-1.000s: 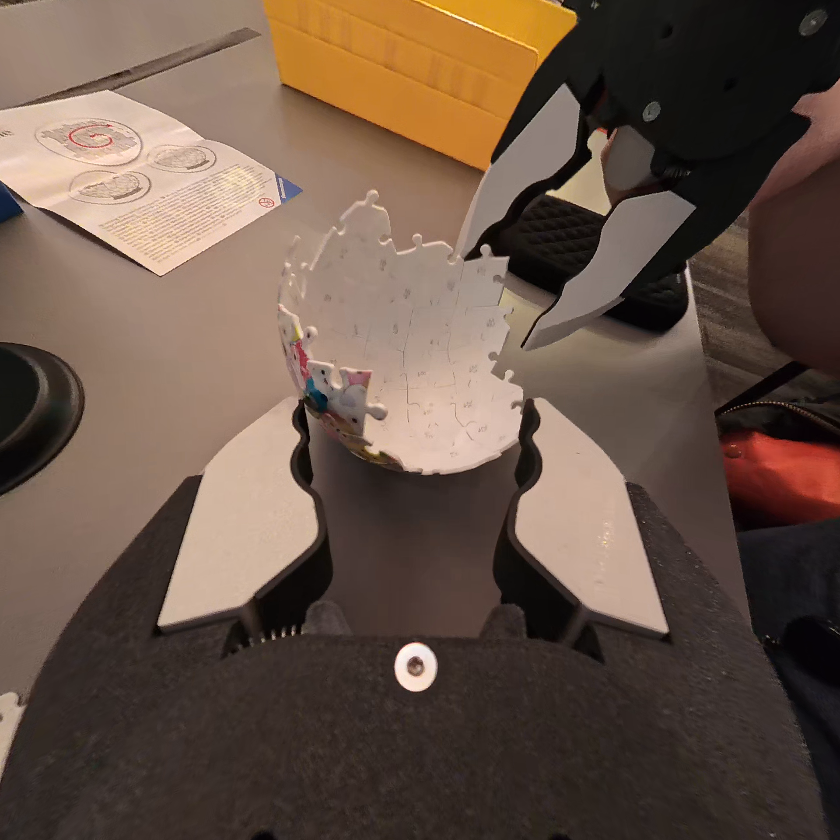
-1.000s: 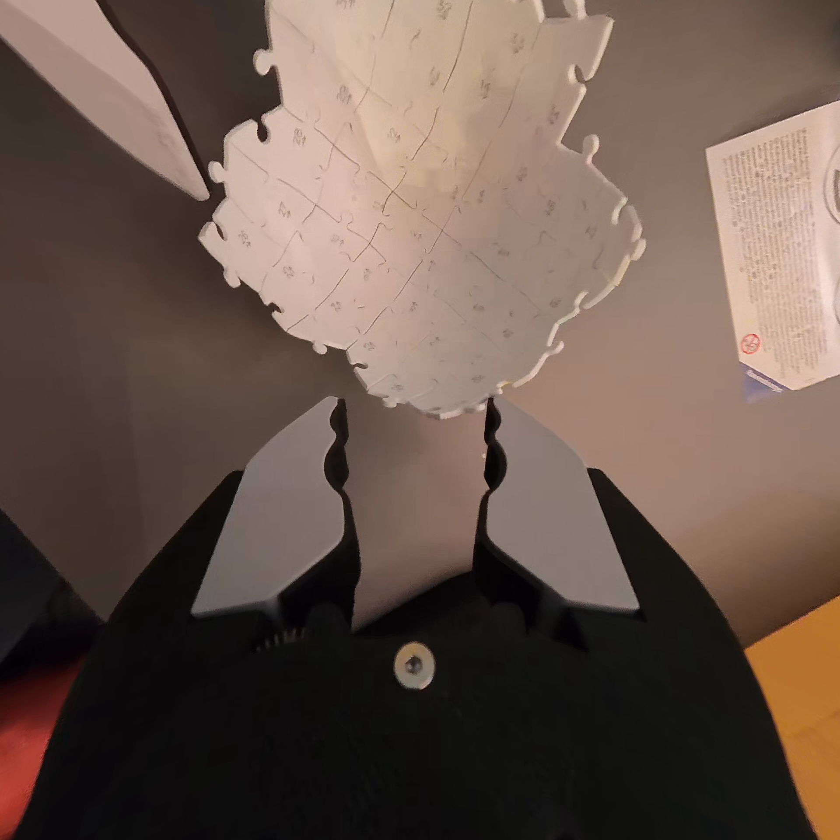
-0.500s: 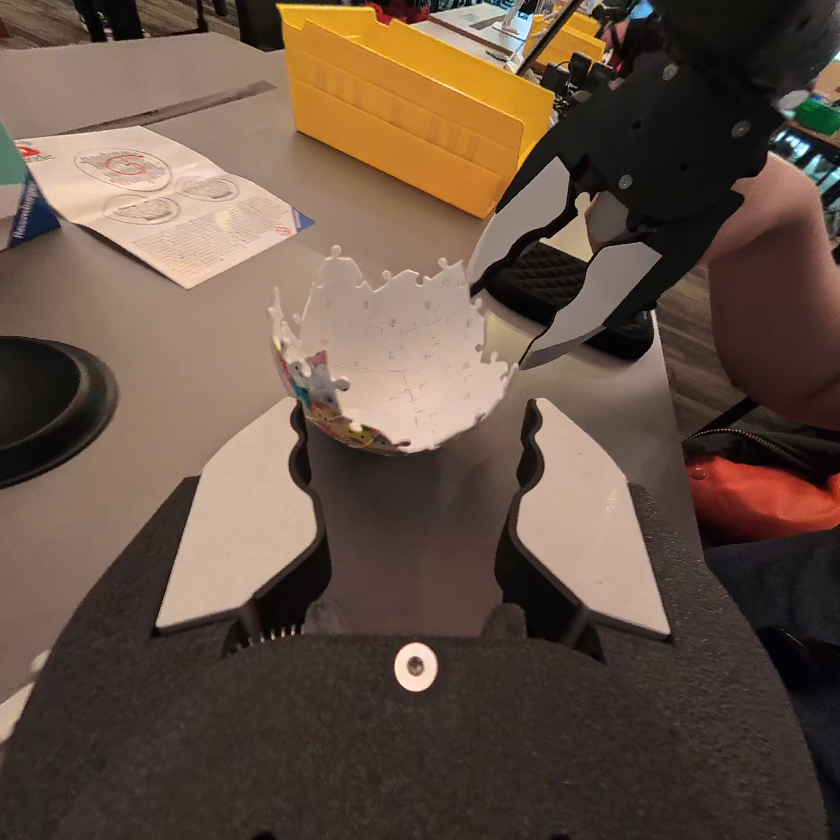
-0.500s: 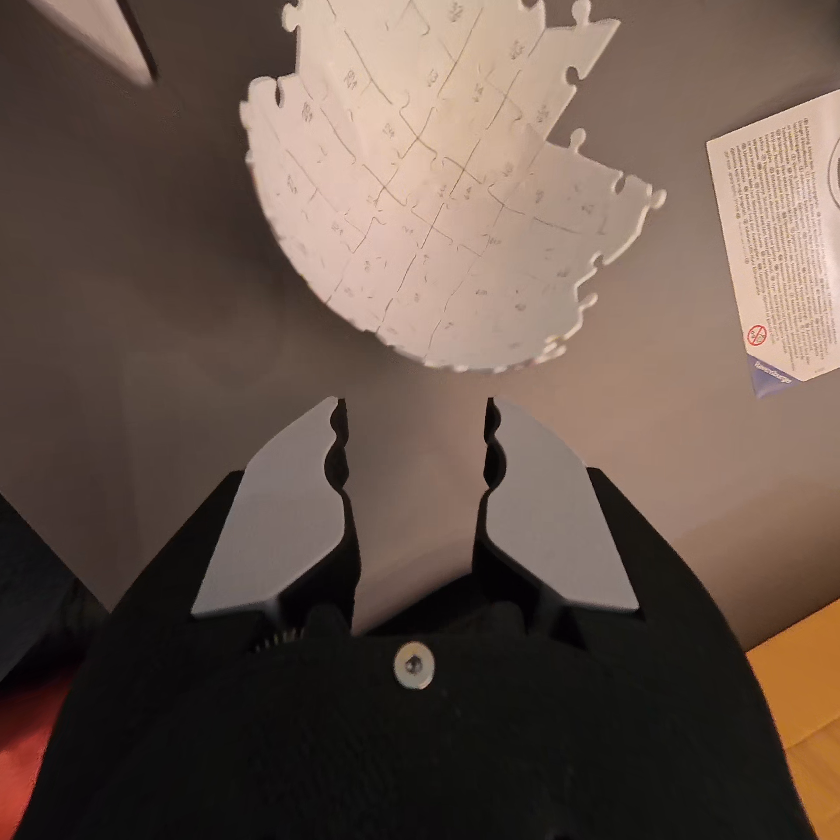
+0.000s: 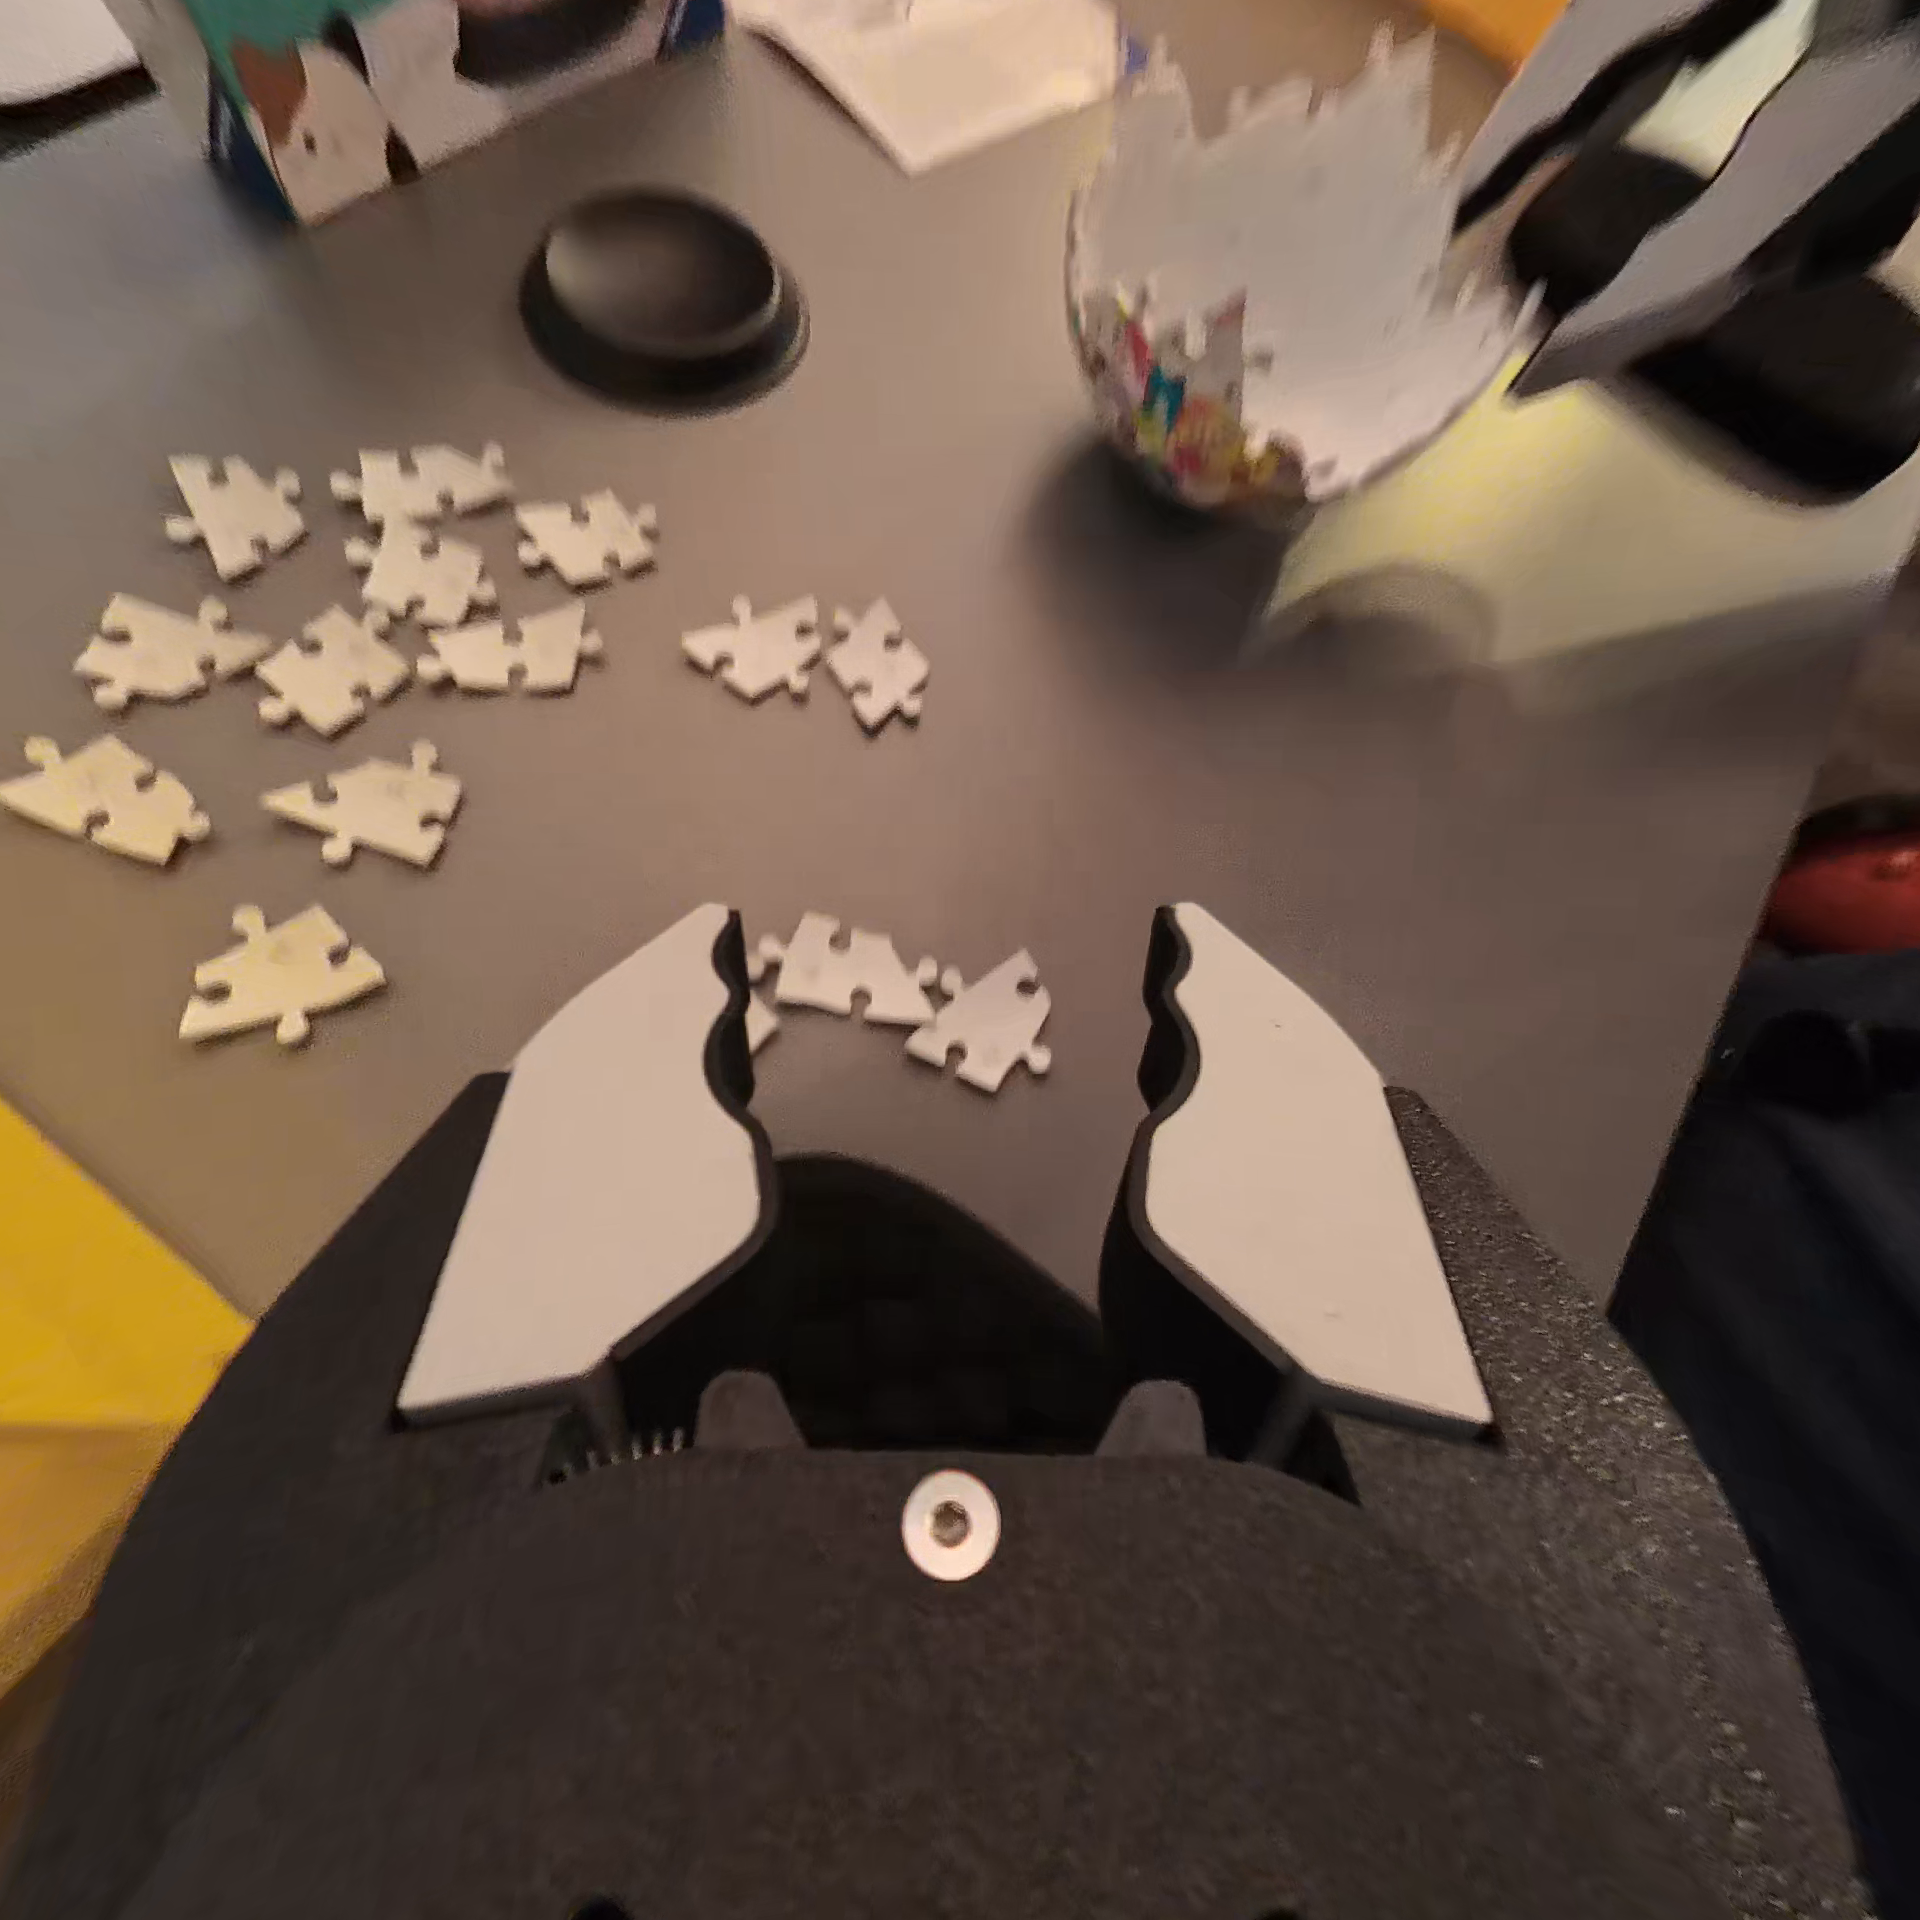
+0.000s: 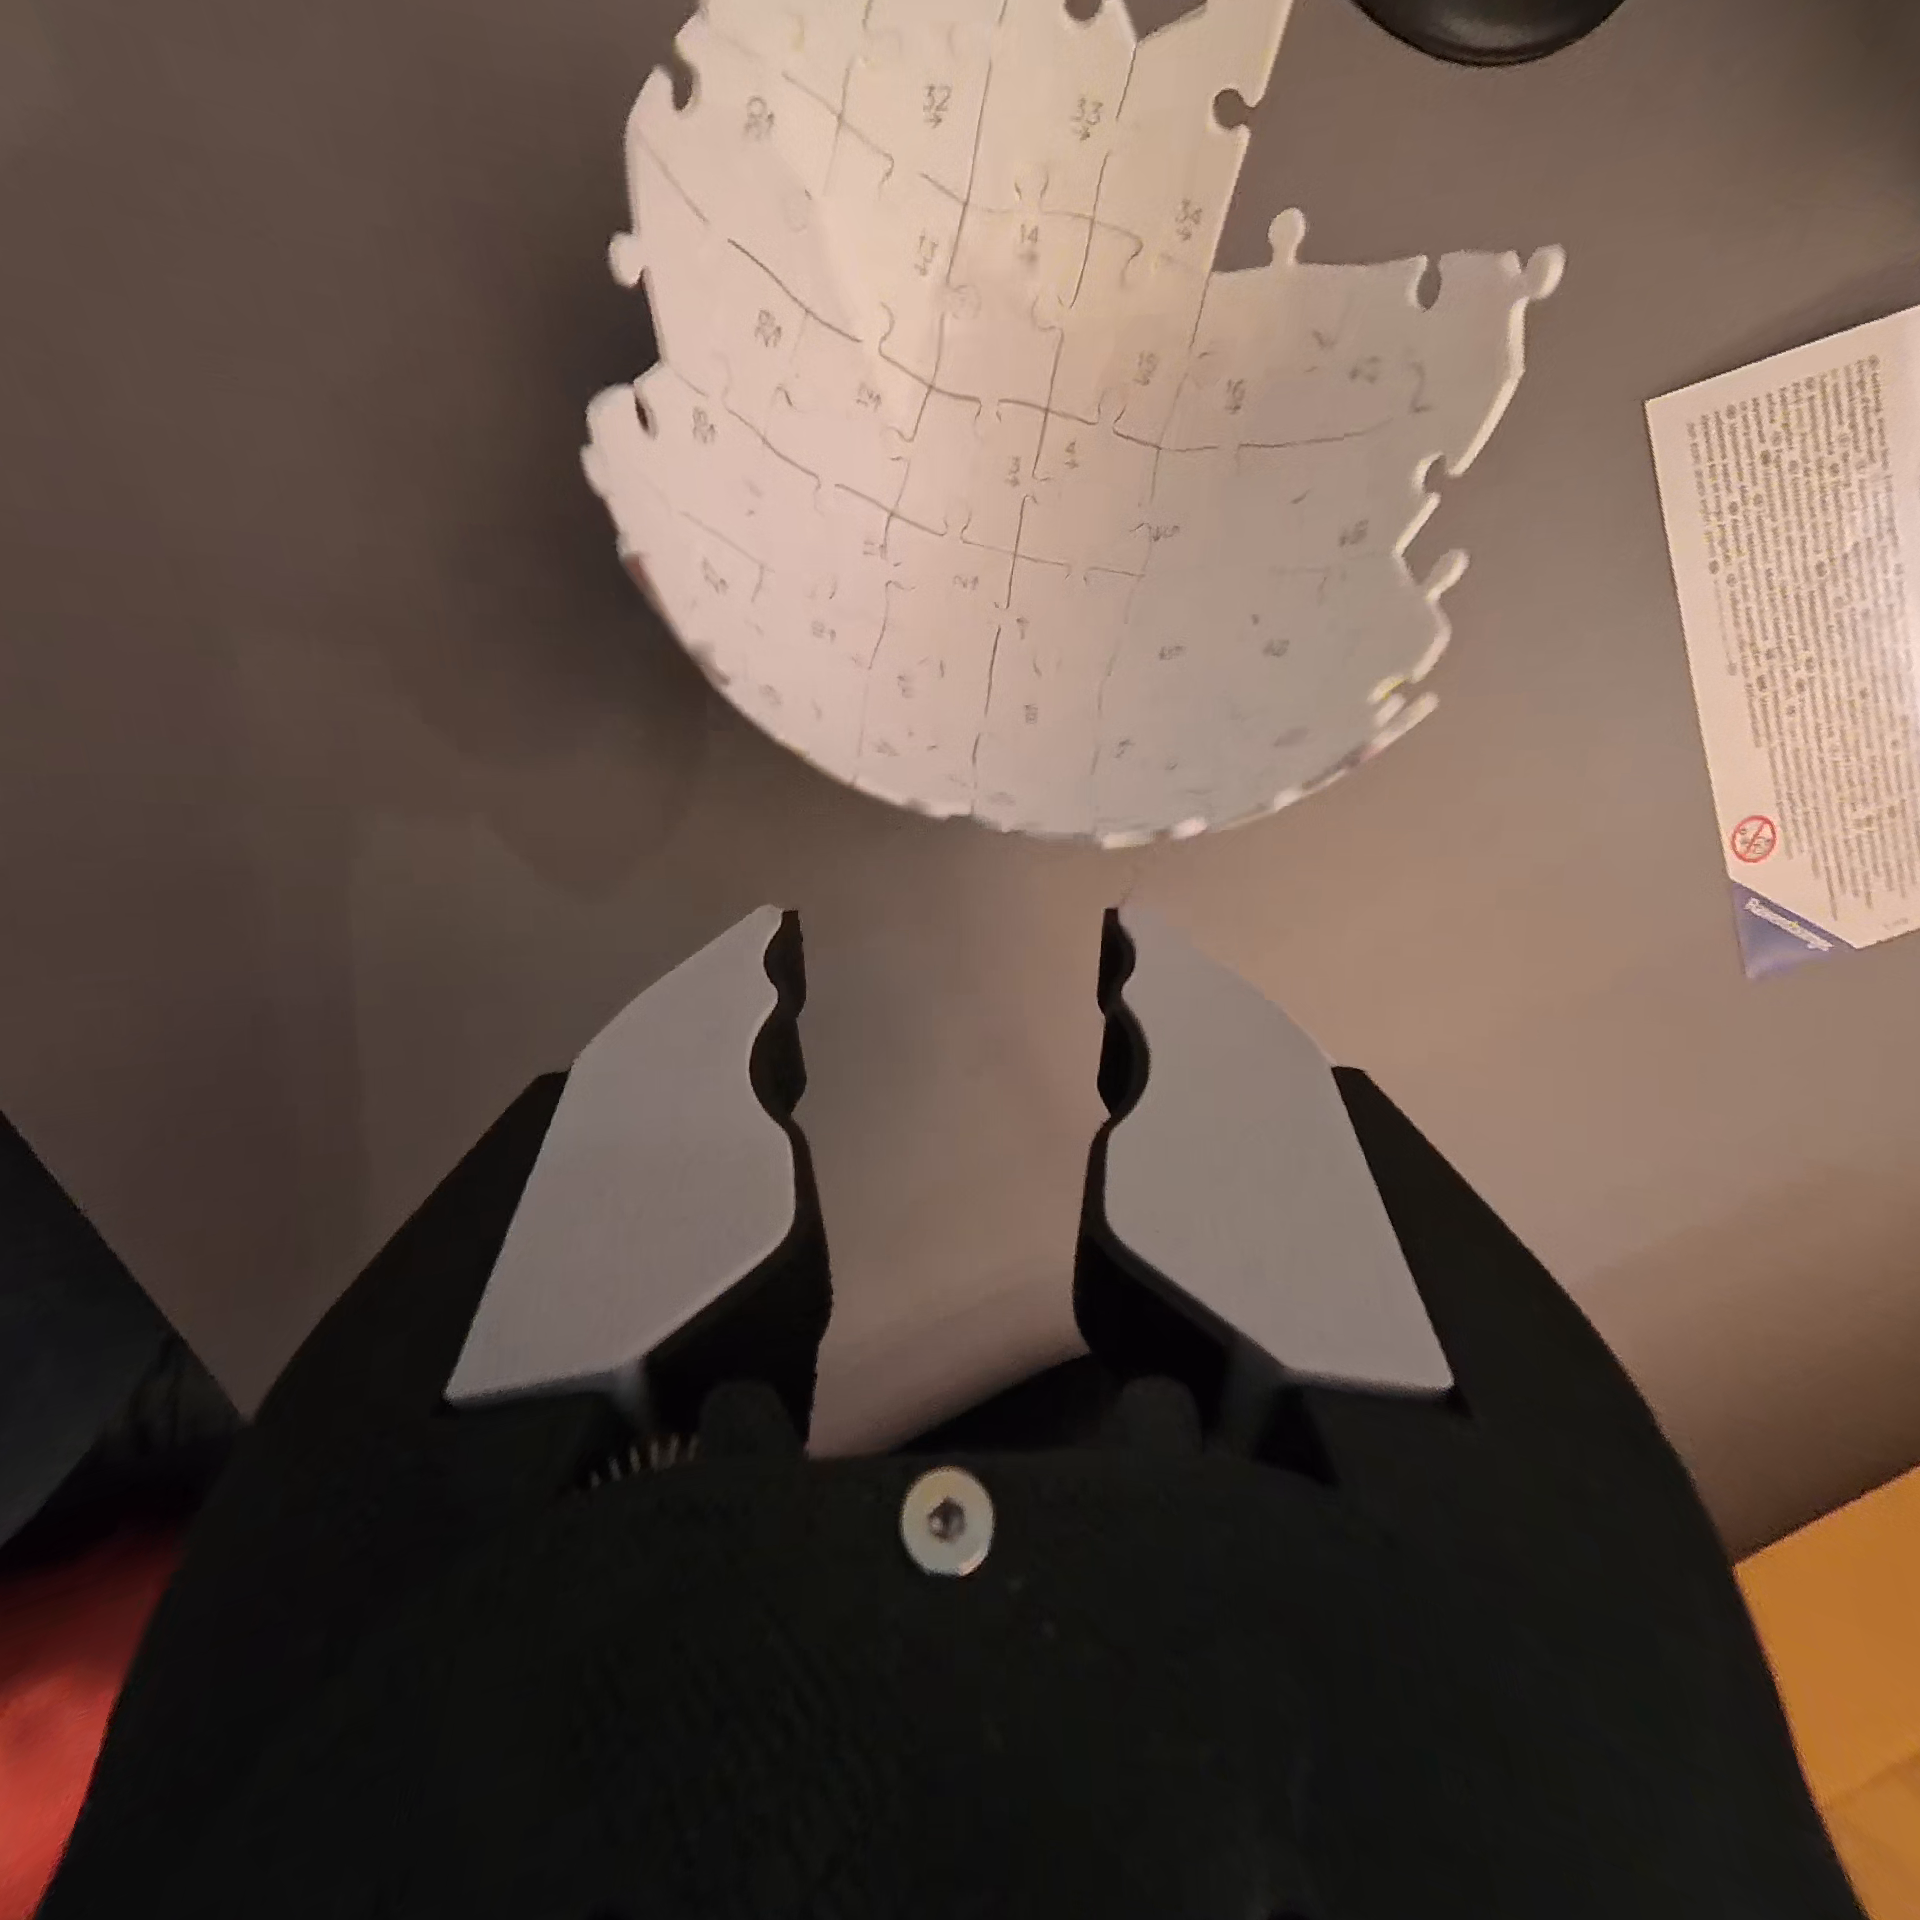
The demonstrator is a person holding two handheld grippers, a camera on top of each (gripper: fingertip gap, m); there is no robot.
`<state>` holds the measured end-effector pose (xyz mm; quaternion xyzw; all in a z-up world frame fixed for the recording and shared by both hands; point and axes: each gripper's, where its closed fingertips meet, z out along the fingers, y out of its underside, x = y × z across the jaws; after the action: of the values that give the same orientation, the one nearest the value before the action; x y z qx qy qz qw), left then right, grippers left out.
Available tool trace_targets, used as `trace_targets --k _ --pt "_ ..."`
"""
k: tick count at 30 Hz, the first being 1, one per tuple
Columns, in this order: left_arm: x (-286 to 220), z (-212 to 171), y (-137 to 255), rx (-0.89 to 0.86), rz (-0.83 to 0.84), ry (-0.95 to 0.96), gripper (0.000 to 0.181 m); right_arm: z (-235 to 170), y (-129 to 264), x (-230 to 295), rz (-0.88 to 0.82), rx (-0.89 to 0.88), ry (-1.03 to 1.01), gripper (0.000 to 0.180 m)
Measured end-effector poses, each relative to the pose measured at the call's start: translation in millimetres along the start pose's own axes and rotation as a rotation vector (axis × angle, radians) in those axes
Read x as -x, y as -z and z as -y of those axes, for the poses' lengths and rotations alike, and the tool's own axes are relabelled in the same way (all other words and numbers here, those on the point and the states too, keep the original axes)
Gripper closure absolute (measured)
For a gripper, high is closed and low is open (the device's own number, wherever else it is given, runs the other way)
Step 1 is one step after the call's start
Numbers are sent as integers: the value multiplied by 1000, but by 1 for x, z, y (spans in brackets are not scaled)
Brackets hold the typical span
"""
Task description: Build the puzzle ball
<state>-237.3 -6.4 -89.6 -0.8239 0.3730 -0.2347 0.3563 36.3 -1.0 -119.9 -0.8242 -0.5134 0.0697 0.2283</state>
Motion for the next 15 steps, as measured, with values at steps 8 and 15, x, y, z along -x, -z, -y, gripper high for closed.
trace_targets --k 8,15 --pt "-10 -28 -7 109 9 -108 118 -4 -1 3 1 20 0 124" --pt "-19 -50 -18 248 -44 -119 129 -9 3 7 4 22 -6 124"
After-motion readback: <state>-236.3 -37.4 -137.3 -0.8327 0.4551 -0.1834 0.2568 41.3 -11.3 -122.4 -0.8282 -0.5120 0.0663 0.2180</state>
